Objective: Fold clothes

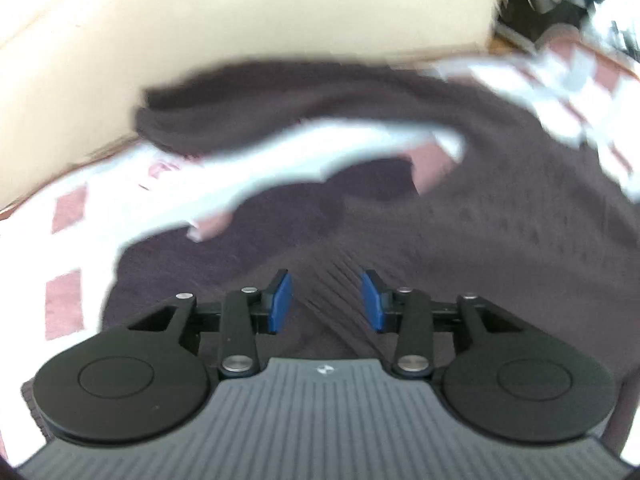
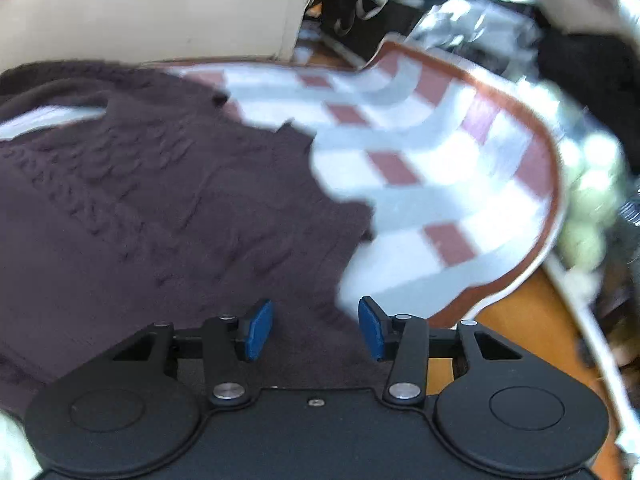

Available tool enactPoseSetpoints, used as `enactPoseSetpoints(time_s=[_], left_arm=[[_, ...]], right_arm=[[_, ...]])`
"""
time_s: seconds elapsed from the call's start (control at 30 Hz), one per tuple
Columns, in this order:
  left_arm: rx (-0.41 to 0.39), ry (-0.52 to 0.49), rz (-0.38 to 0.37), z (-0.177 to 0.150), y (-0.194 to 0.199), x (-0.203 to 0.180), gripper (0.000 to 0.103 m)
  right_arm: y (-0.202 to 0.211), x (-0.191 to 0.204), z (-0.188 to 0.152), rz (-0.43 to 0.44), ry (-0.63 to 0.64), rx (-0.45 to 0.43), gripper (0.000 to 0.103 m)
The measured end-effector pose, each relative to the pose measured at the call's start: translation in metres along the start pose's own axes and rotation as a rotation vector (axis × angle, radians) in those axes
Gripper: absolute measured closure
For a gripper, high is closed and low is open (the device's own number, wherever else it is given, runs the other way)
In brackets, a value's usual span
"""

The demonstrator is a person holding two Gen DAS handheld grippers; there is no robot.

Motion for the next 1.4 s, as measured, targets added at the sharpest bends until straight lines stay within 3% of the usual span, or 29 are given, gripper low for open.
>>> enactPoseSetpoints(time_s=[0.07,0.17,0.23,0.3,0.37,0.5,0.63,0.77,0.9,1.0,1.1,1.2,1.23,1.27,1.33,1.37,1.4], left_arm=[[-0.037,0.031,0.002,0.004,0.01,0.013,0.065],[0.005,0.16,-0.065,0.01,0.002,0.041,0.065],[0.021,0.278,-0.112,0.016,-0.01,0.064,0.065],[0.021,0.37,-0.141,0.024,-0.023,0.087,0.063],[0.001,0.409,-0.105,0.036,-0.039,0.109,0.061],[-0.016,0.381,0.04,0.065,-0.07,0.141,0.061],[-0.067,0.398,0.164,0.084,-0.091,0.166,0.054],[-0.033,0.437,0.092,0.092,-0.12,0.172,0.053],[-0.017,0.321,0.195,0.104,-0.145,0.159,0.05],[-0.04,0.238,0.28,0.112,-0.157,0.153,0.035],[-0.047,0.193,0.291,0.119,-0.167,0.151,0.031],[-0.003,0.232,0.254,0.121,-0.185,0.156,0.03],[-0.014,0.25,0.242,0.121,-0.184,0.158,0.032],[-0.026,0.268,0.23,0.121,-0.184,0.16,0.042],[-0.047,0.301,0.208,0.121,-0.182,0.163,0.081],[-0.034,0.273,0.217,0.125,-0.179,0.161,0.091],[-0.029,0.255,0.222,0.128,-0.175,0.159,0.091]], right_arm=[[0.016,-0.007,0.018,0.261,-0.197,-0.023,0.045],[0.014,0.009,0.048,0.609,-0.353,0.027,0.04],[0.012,0.034,0.072,0.71,-0.314,0.053,0.04],[0.011,0.068,0.098,0.765,-0.193,0.077,0.04],[0.011,0.1,0.124,0.775,-0.075,0.102,0.04],[0.006,0.147,0.155,0.756,0.06,0.157,0.04],[0.009,0.163,0.158,0.795,0.101,0.094,0.04],[-0.007,0.162,0.135,0.801,0.051,0.129,0.04],[-0.03,0.149,0.12,0.76,-0.012,0.208,0.04],[-0.037,0.13,0.118,0.698,-0.05,0.203,0.04],[-0.04,0.116,0.119,0.666,-0.07,0.183,0.04],[-0.043,0.109,0.117,0.65,-0.086,0.19,0.04],[-0.043,0.108,0.116,0.643,-0.082,0.189,0.04],[-0.042,0.108,0.115,0.636,-0.076,0.188,0.04],[-0.041,0.108,0.113,0.634,-0.075,0.184,0.04],[-0.041,0.108,0.112,0.633,-0.076,0.181,0.04],[-0.041,0.108,0.111,0.637,-0.082,0.182,0.04]])
Point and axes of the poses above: each gripper's, at about its wrist camera, not at the fingertips, and y roughly against the way its jaws point, x to its left, z to its top, the point moved 3 cm from there along -y, roughly the way its jaws point, and after that the axes turned 2 degrees about -y, right-handed, at the moved point
